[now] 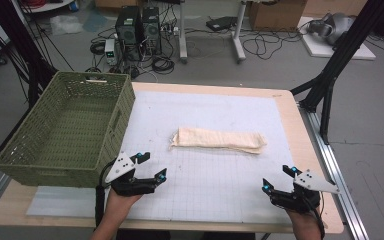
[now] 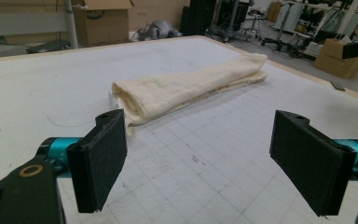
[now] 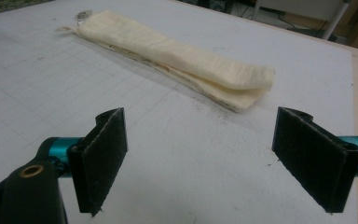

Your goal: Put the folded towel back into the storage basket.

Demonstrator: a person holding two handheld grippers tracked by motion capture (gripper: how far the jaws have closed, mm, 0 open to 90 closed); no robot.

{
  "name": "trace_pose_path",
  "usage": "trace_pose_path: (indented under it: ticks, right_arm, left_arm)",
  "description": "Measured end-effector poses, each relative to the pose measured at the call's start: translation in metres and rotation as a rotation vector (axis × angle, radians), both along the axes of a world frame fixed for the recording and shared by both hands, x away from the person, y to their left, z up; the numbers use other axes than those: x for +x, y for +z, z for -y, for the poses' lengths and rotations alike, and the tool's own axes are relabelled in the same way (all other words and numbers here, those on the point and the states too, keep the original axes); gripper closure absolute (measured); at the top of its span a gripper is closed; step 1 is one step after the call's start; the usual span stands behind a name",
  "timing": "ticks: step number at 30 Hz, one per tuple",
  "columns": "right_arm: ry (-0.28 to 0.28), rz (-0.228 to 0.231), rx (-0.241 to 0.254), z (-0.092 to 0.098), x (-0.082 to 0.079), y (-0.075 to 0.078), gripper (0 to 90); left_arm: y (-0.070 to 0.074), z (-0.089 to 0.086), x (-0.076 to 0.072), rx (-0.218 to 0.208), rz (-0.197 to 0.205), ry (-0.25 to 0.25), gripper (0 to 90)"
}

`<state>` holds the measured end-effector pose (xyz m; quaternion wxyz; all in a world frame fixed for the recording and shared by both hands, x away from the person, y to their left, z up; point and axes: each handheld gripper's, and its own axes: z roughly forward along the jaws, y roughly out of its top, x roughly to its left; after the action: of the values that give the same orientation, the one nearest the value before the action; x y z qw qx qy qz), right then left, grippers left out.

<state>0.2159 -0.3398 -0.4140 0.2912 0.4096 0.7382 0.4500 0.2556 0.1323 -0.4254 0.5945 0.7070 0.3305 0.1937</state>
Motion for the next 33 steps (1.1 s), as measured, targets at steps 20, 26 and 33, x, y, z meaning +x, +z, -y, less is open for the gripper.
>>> trace_pose_path:
  ticks: [20,26,33]
  right_arm:
    - [-0.003,-0.012,-0.005,-0.005,0.004,-0.003,16.5]
    - [-0.001,-0.019,-0.016,-0.005,0.006,-0.004,16.6]
    - [-0.001,-0.015,-0.019,-0.004,0.006,-0.004,16.5]
  left_arm:
    - [0.036,0.009,0.022,-0.033,-0.004,-0.007,20.1]
    - [0.044,0.017,0.036,-0.017,-0.031,-0.038,20.1]
    - [0.048,0.029,0.051,-0.002,-0.059,-0.053,20.7]
